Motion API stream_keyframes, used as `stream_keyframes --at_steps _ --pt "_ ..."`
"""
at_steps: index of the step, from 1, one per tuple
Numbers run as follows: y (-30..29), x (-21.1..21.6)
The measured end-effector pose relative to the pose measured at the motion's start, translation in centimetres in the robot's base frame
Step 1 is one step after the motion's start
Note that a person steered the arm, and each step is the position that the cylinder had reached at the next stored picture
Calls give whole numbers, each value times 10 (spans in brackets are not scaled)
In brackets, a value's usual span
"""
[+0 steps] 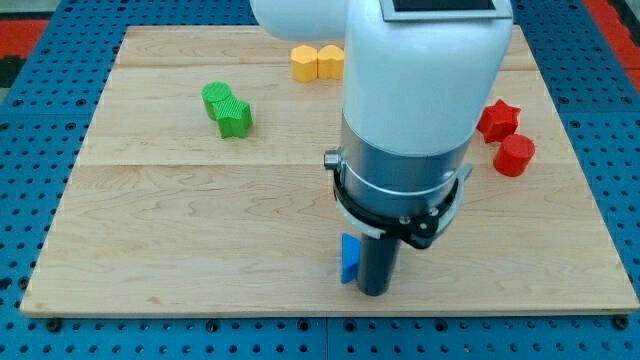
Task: Slide the blue triangle left a bit
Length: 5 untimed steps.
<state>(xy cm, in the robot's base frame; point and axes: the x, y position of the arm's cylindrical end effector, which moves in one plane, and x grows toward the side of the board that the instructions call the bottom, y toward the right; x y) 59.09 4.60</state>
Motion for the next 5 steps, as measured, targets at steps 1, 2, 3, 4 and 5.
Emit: stream_keyframes --at_steps 1,2,3,4,5 --pt "0 -17" --pt "0 -18" --pt "-1 -18" --pt "-28 -18" --pt "-55 -18"
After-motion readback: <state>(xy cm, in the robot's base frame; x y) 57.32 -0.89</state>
